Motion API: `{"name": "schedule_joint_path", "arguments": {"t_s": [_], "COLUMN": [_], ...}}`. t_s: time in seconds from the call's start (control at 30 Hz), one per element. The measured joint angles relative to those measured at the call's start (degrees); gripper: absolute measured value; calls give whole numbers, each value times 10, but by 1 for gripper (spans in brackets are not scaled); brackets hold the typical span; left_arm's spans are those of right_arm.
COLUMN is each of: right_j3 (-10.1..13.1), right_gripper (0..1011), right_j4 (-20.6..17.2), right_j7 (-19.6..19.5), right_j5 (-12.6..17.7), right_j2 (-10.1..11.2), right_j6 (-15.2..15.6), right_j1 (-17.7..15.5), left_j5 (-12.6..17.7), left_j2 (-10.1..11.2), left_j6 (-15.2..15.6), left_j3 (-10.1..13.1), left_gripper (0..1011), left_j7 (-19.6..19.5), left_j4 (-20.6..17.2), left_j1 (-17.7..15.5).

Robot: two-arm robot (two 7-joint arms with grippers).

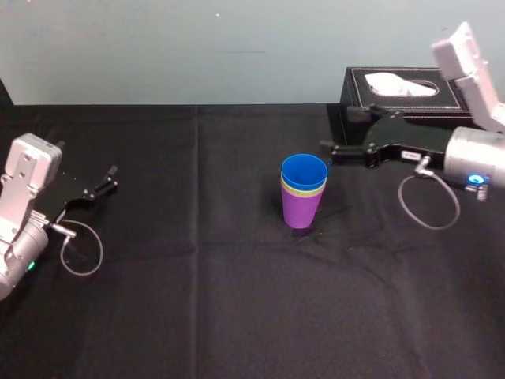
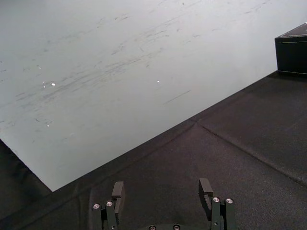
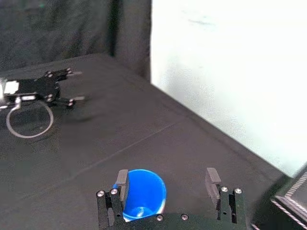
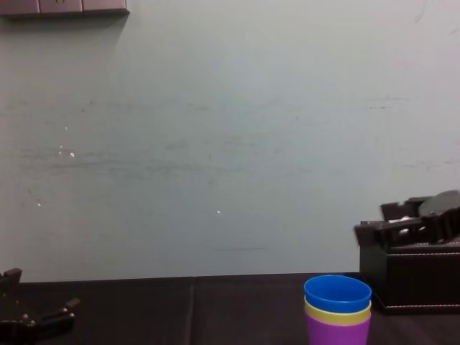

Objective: Stack the three plastic cups sequentially using one hand.

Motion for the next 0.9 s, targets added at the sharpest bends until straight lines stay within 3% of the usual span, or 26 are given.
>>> {"name": "schedule_joint_path", "arguments": {"t_s": [0.23, 0.53, 0.9], "right_j3": [36, 73, 89], "right_gripper": [1004, 1004, 1004], "right_j4": [-21, -23, 7], "right_j7": [-34, -87, -122], "right_j5": [7, -2, -27], "right_j2": [18, 24, 15], "right_j6": [-12, -23, -21], "right_j1": [-37, -81, -104], "left_j5": [0, 0, 0], "left_j2": [0, 0, 0], "left_j6": [0, 0, 0], "left_j3": [0, 0, 0], "left_gripper": [1012, 1011, 1011], "left_j7": [0, 0, 0], "left_j4": [0, 0, 0], "left_j1": [0, 0, 0]}}
